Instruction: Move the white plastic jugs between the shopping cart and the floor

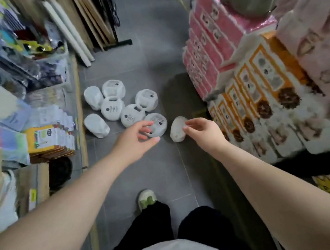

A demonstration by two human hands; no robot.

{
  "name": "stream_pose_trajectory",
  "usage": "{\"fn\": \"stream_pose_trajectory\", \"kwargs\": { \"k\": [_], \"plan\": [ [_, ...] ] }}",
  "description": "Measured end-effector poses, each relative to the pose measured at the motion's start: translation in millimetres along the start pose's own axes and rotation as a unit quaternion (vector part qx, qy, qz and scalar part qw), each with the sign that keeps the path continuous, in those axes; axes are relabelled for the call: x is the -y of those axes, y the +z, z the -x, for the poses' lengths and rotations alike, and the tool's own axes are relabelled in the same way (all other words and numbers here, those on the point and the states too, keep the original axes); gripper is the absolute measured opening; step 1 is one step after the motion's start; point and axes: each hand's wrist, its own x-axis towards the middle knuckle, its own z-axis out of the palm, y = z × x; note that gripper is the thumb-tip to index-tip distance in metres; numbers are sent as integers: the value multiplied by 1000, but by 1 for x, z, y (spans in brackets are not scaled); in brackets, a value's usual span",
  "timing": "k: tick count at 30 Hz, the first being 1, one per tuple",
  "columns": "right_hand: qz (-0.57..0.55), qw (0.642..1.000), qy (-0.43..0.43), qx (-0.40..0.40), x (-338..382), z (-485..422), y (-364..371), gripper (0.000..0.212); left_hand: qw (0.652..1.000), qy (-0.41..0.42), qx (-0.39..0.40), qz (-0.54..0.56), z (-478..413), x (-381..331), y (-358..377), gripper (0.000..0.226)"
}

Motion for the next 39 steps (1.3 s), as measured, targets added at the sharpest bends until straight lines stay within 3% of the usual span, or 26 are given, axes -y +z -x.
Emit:
{"fn": "stream_pose_trajectory", "kwargs": {
  "k": [6, 12, 19, 24, 28, 31, 39],
  "plan": [
    [-17, 998, 62, 2, -40, -113, 21, 35, 998, -19, 51, -14, -115, 41, 31, 40],
    [10, 991, 134, 7, -151, -242, 69, 35, 997, -45, 54, -20, -230, 142, 115, 46],
    [70, 990, 119, 25, -292, -381, 138, 50, 992, -77, 90, -54, -334, 280, 213, 76],
    [153, 982, 101, 38, -378, -451, 169, 73, 989, -71, 131, -23, -400, 354, 276, 104],
    [42, 995, 86, 33, -415, -478, 177, 93, 986, -44, 159, 8, -442, 388, 315, 126],
    [-32, 994, 95, 39, -431, -486, 182, 101, 989, -23, 145, 36, -455, 403, 333, 129],
    [-154, 984, 81, 21, -422, -479, 188, 88, 988, -39, 96, 114, -449, 402, 332, 110]
  ]
}}
